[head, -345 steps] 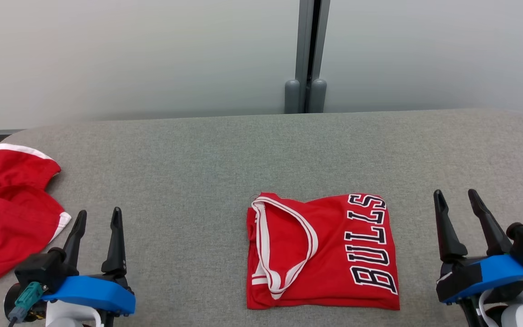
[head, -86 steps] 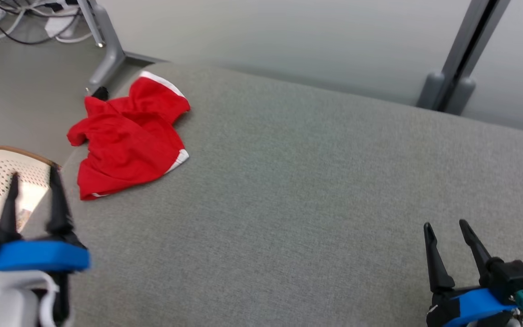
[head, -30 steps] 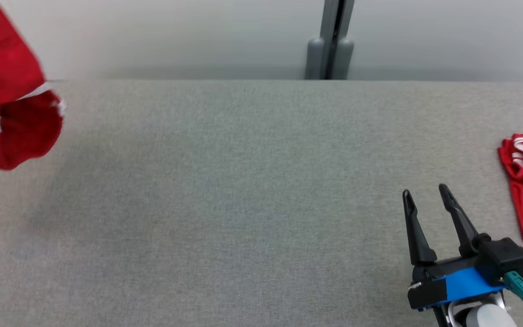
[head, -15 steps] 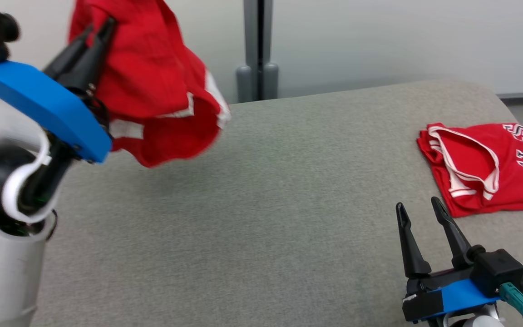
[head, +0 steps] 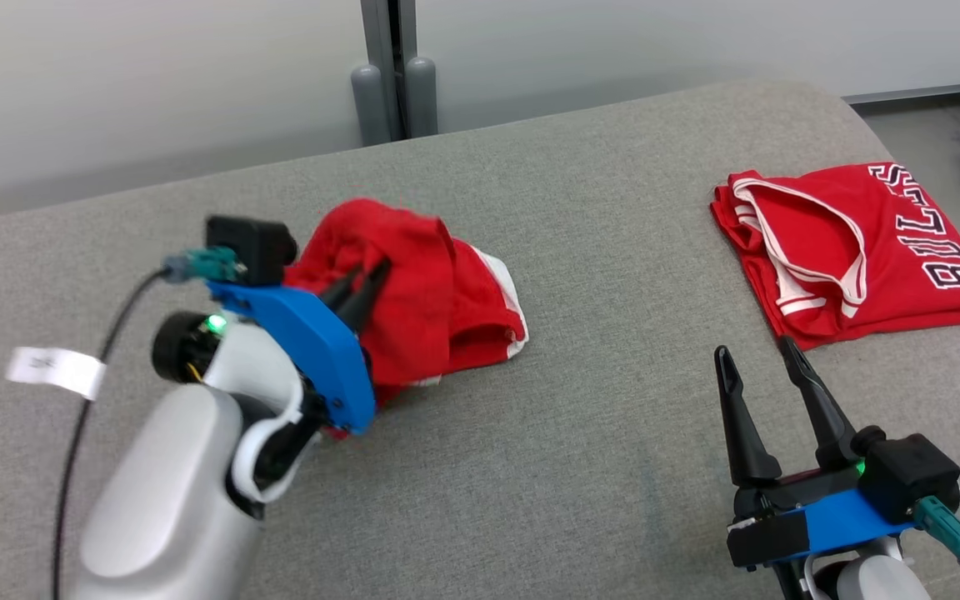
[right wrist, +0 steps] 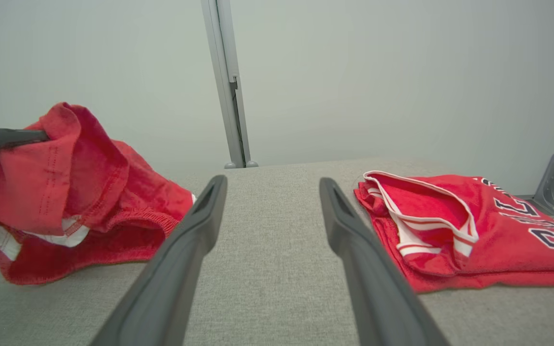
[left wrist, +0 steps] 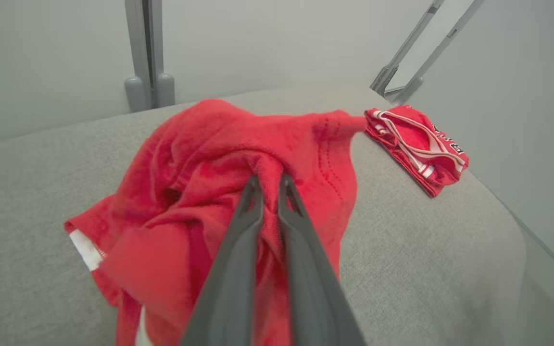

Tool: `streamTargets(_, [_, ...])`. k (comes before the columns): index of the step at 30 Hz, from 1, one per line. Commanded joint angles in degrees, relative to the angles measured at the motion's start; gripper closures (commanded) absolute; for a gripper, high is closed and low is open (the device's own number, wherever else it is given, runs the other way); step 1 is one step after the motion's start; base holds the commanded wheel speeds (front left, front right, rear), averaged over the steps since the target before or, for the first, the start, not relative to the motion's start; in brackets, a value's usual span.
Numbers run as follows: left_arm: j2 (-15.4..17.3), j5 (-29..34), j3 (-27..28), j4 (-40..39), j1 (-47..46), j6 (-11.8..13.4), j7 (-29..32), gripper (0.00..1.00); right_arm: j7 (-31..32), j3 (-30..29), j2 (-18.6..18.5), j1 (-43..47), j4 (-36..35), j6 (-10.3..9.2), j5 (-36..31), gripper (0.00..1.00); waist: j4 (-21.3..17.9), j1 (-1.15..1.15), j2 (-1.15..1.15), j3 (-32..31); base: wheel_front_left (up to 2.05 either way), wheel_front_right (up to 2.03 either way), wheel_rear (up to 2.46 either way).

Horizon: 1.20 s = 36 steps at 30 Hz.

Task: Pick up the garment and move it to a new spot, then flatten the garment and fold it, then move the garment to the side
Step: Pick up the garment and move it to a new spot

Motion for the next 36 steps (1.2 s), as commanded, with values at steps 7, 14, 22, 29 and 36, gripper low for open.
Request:
streamTargets(7, [-3.69,3.18,-3.61,8.86,1.2,-0.53,-6.71,0.0,-0.15,-0.99,0.0,-0.55,-0.31,0.0,0.26,0.0,1.17,-0.01,0.0,0.55,0.0,0.0,0.0])
streamTargets(14, [-6.18,4.05,-2.73,10.16,2.75,-0.96,-19.61,0.0,-0.15,-3.87,0.01,0.86,-0.82,0.0,-1.53,0.0,5.03,-0.01,0.0,-0.63,0.0,0.0,0.0])
streamTargets(22, [-4.48,4.52,-0.37,8.94,7.2,-1.16,-33.79,0.0,-0.15,-6.31,-0.01,2.18,-1.0,0.0,-3.39,0.0,9.92,-0.01,0.0,-3.06,0.0,0.0,0.0])
streamTargets(29, [-2.83,5.77,4.35,8.6,12.93,1.17,-40.13,0.0,0.22,-5.92,-0.02,3.04,-0.18,0.0,-3.43,0.0,12.64,-0.01,0.0,-4.77,0.0,0.0,0.0])
streamTargets(36, [-1.35,9.57,9.51,6.55,17.92,2.27,-40.61,0.0,0.76,-5.51,-0.01,3.87,0.62,0.0,-3.09,0.0,13.65,-0.01,0.0,-6.13,0.0,0.0,0.0])
